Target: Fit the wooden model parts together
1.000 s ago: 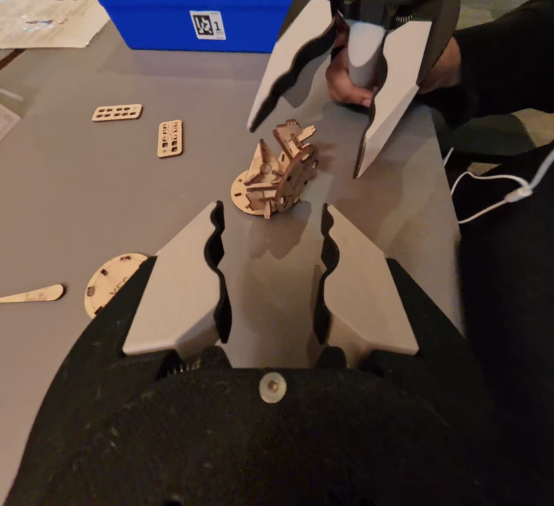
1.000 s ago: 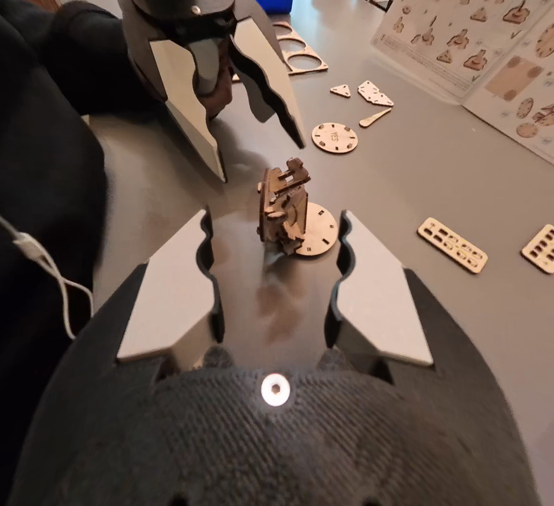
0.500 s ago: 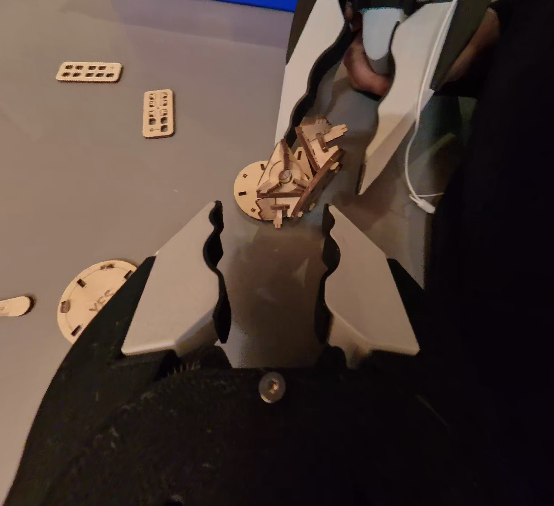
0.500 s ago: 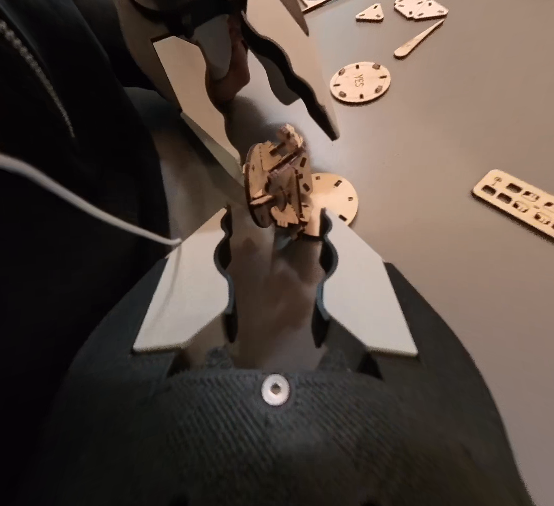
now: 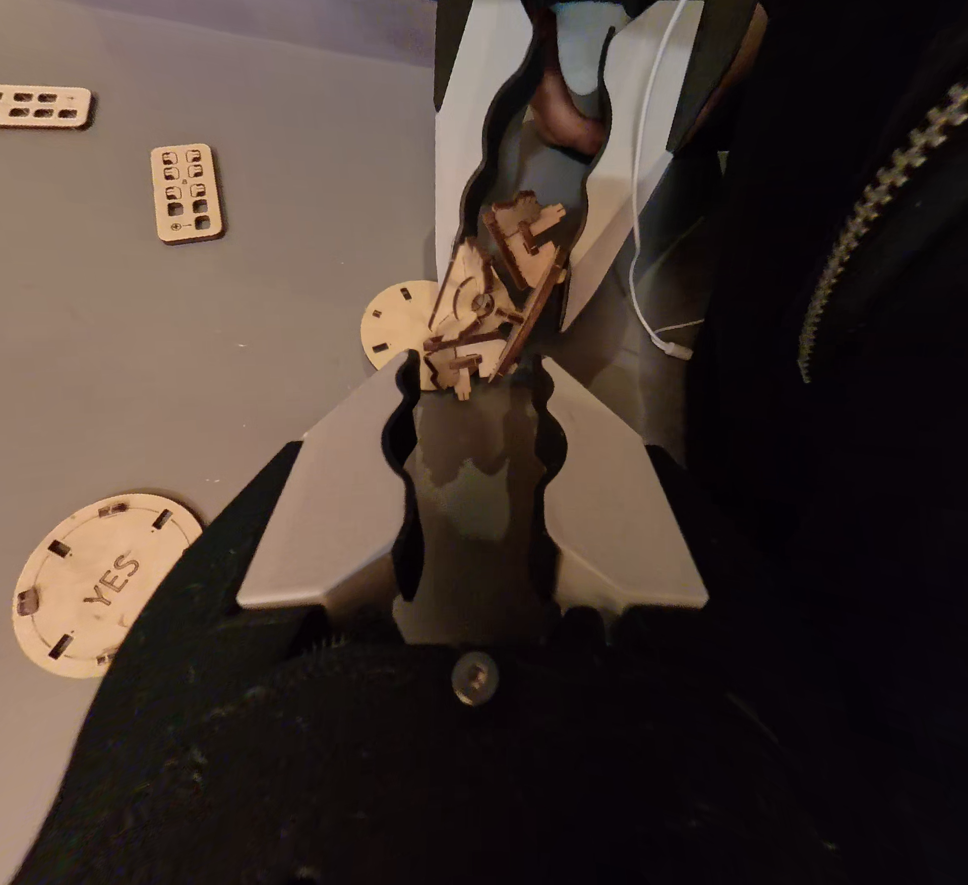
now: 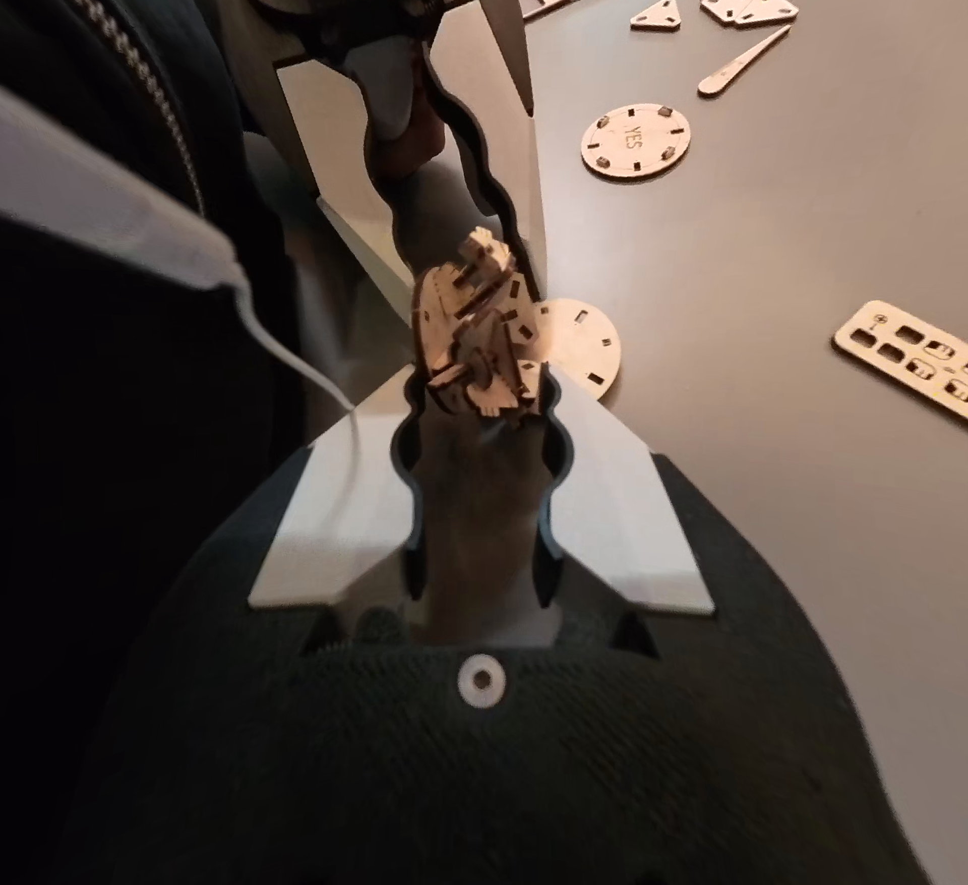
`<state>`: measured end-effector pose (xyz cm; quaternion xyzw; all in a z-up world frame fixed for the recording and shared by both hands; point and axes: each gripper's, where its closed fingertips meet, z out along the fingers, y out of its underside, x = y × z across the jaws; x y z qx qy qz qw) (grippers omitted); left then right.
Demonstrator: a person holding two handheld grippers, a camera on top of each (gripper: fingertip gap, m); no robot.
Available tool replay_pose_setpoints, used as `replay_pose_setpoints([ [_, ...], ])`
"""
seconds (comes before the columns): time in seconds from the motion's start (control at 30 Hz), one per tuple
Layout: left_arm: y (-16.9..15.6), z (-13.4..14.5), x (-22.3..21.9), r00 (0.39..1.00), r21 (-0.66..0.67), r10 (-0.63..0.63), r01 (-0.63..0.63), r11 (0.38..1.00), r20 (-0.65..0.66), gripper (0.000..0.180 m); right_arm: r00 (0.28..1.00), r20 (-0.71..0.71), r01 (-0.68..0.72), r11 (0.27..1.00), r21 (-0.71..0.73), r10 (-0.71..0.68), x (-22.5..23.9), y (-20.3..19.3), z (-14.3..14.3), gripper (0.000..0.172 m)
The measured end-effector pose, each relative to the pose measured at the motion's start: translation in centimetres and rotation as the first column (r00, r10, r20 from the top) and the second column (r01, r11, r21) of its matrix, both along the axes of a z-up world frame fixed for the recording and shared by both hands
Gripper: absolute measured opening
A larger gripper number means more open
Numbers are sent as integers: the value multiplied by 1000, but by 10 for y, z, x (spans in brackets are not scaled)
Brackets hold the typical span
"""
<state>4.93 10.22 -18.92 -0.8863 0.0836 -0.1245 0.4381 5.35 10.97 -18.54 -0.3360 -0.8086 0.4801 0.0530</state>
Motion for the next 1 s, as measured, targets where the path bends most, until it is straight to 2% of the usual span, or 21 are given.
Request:
replay_pose_setpoints([
  [0.3, -1, 6, 1, 1000, 43, -2, 3, 999, -18, 35, 999, 44, 0, 999, -36, 2, -1, 1, 1, 40],
  [1.0, -1, 4, 5, 999, 23, -34, 33, 999, 18, 31, 999, 52, -6, 999, -33, 7, 2, 0, 0, 37],
])
